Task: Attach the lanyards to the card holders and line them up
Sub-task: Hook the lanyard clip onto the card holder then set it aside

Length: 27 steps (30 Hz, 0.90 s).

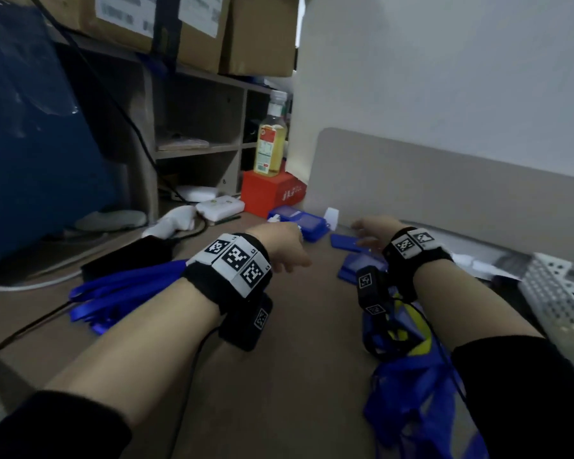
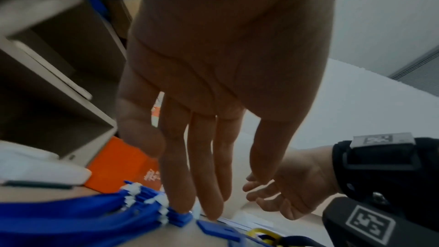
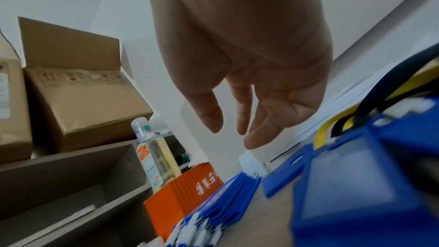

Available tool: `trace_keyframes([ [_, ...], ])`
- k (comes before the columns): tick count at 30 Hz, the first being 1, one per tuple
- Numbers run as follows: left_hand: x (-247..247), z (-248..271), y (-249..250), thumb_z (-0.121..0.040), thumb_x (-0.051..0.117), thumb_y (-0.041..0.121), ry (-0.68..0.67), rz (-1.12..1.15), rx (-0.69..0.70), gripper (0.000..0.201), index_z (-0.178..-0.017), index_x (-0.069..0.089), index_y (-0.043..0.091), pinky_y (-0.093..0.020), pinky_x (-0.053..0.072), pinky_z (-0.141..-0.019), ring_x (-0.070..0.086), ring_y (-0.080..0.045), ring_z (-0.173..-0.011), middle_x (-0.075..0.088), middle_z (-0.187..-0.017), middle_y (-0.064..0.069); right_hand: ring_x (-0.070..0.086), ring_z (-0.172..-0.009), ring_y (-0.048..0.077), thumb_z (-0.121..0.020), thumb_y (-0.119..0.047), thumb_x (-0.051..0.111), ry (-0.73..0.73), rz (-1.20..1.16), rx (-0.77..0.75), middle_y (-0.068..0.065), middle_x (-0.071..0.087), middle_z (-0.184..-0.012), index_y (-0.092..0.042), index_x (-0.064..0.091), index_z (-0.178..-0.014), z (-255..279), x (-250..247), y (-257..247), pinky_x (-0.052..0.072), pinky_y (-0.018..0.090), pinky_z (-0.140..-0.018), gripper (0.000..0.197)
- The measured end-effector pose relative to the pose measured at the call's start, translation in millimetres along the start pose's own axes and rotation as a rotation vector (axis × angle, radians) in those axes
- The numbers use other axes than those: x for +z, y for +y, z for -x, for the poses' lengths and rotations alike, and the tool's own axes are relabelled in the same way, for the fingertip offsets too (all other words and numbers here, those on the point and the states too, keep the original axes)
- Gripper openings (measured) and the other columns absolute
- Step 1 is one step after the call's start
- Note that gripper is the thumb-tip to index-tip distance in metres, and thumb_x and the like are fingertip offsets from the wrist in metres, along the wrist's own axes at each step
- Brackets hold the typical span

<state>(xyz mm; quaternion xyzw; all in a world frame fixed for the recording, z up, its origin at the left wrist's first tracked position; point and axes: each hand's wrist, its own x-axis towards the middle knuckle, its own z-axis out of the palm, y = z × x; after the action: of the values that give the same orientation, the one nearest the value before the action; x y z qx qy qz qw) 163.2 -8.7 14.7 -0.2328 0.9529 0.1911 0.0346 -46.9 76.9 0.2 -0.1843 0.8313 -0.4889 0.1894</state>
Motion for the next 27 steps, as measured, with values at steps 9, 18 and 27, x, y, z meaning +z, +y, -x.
trace_keyframes([
  [9,38.0,-27.1,67.6,-0.097,0.050,0.037,-0.146,0.000,0.220,0.037,-0.106,0.066,0.005,-0.019,0.040,-0.052,0.068,-0.021,-0.086,0.071,-0.102,-0.004,0.051,-0.039,0.011,-0.098,-0.008,0.046,0.133,0.067,0.108,0.004,0.054,-0.071,-0.010,0.051,-0.075,47.5,-76.6,41.1,0.025,0.008,-0.025,0.023],
  [18,57.7,-62.7,105.8,-0.097,0.049,0.033,-0.220,-0.112,0.288,0.024,-0.099,0.061,0.012,-0.020,0.038,-0.050,0.060,-0.020,-0.082,0.057,-0.085,-0.002,0.049,-0.059,0.010,-0.096,-0.016,0.051,0.080,0.142,0.183,-0.002,0.061,-0.079,-0.014,0.058,-0.093,68.1,-108.4,67.4,0.030,0.012,-0.036,0.008],
  [27,58.8,-127.1,119.2,-0.096,0.053,0.037,-0.190,-0.266,0.189,0.042,-0.121,0.054,0.004,-0.031,0.044,-0.080,0.057,-0.025,-0.102,0.061,-0.111,-0.009,0.053,-0.062,0.004,-0.095,-0.023,0.054,0.014,0.154,0.170,-0.009,0.065,-0.079,-0.021,0.061,-0.091,41.4,-107.2,74.6,0.029,0.022,-0.052,0.008],
])
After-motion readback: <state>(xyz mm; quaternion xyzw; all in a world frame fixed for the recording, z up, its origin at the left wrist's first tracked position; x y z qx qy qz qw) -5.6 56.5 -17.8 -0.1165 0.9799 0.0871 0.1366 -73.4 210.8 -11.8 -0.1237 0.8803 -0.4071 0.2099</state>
